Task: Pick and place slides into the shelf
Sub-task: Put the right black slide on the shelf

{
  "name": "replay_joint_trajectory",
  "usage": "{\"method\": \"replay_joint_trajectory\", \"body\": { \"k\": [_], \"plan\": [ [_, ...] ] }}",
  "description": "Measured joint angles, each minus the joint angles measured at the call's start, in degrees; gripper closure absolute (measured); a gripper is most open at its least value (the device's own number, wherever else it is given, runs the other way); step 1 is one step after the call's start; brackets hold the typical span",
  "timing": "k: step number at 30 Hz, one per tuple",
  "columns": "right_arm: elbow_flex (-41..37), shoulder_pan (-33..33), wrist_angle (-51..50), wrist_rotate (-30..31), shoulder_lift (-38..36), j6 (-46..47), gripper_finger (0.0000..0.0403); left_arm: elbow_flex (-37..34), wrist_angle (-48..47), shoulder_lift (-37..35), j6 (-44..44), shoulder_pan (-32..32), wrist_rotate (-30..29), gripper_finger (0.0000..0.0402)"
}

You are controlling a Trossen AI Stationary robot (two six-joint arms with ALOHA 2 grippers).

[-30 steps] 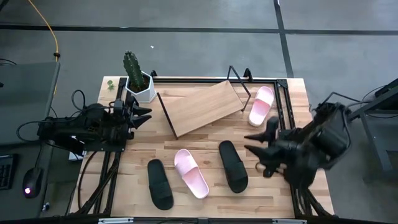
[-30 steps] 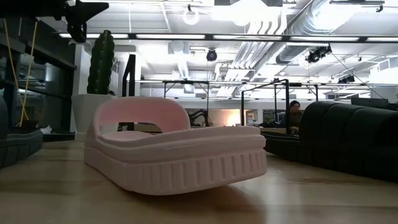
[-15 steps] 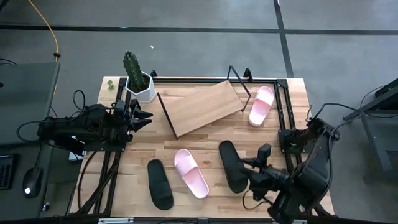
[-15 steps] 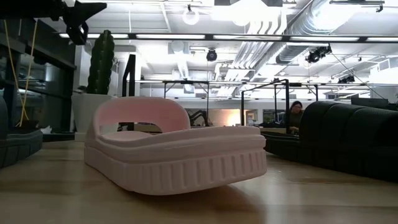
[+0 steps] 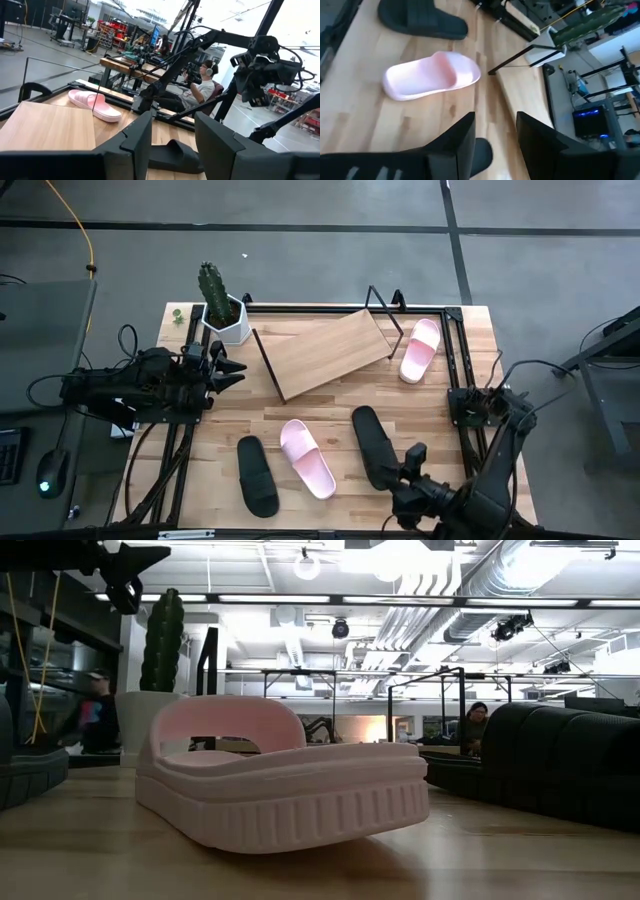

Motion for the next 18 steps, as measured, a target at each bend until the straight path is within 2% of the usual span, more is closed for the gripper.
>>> {"method": "replay_joint_trajectory", "body": {
  "k": [11,18],
  "plan": [
    [-0.04,0.87,0.05,-8.47,7.26,6.13,0.0269,0.00,-1.47,-0.01,0.00,-0.01,0.00,0.0268],
    [-0.04,1.22,0.04,-14.56,10.89,13.44,0.0269,0.00,-1.66,-0.01,0.00,-0.01,-0.02,0.0268]
  ]
}}
